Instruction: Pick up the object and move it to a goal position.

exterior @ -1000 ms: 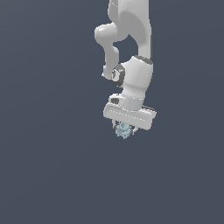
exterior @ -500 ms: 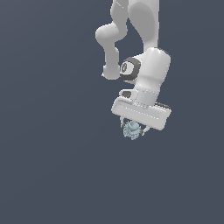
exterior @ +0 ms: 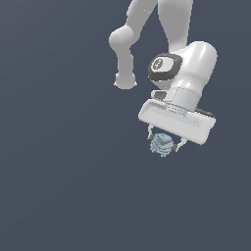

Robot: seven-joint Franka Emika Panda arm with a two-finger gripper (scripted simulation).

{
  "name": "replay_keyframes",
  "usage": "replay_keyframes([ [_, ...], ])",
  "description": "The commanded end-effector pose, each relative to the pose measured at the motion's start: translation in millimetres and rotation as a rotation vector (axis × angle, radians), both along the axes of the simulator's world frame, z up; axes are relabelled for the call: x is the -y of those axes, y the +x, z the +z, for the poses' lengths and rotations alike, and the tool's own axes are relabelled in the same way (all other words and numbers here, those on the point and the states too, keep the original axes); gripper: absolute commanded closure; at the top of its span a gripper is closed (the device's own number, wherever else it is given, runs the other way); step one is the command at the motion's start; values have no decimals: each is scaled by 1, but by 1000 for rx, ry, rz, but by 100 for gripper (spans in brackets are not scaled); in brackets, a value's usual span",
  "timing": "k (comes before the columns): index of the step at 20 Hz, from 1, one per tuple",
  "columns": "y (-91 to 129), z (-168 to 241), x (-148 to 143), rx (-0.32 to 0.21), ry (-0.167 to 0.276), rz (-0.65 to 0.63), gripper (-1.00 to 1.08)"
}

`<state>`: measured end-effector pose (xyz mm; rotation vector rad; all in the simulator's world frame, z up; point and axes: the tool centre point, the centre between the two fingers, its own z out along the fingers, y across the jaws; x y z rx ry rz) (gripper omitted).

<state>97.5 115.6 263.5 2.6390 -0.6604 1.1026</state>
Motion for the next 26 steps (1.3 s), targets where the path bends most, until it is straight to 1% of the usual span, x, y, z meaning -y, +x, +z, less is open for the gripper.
replay_keyframes([
  [1, 6, 16, -11, 48, -16, -25, 108],
  [9, 21, 65, -45, 196, -68, -107, 108],
  [15, 28, 94, -66, 286, -103, -160, 108],
  [20, 32, 109, -76, 331, -122, -191, 108],
  [23, 33, 113, -79, 344, -127, -200, 108],
  [26, 34, 114, -79, 345, -129, -202, 108],
])
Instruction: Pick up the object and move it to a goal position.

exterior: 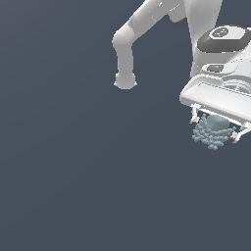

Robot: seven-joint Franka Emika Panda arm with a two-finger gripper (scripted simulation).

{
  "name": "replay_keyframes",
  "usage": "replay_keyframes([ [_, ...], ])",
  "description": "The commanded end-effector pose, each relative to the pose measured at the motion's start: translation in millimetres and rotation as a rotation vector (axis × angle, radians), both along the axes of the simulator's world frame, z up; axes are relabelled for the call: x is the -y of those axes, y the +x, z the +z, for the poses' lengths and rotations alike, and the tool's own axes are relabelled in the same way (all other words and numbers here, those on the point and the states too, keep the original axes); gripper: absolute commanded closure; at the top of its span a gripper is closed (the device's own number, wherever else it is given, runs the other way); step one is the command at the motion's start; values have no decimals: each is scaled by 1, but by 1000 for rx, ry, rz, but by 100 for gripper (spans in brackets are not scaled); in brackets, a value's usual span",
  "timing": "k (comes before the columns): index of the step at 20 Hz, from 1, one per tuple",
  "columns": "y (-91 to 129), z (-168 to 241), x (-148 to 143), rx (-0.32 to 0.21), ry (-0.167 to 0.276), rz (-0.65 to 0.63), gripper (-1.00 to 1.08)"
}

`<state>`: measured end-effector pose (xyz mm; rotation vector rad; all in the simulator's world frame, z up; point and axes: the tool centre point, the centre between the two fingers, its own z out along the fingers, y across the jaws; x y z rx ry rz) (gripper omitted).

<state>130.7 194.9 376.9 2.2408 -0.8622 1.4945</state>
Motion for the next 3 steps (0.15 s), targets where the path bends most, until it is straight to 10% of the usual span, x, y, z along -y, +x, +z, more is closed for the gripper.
replay_keyframes([
  [1, 1, 0, 1, 0, -1, -2, 108],
  [3, 0, 0, 2, -2, 0, -1, 108],
])
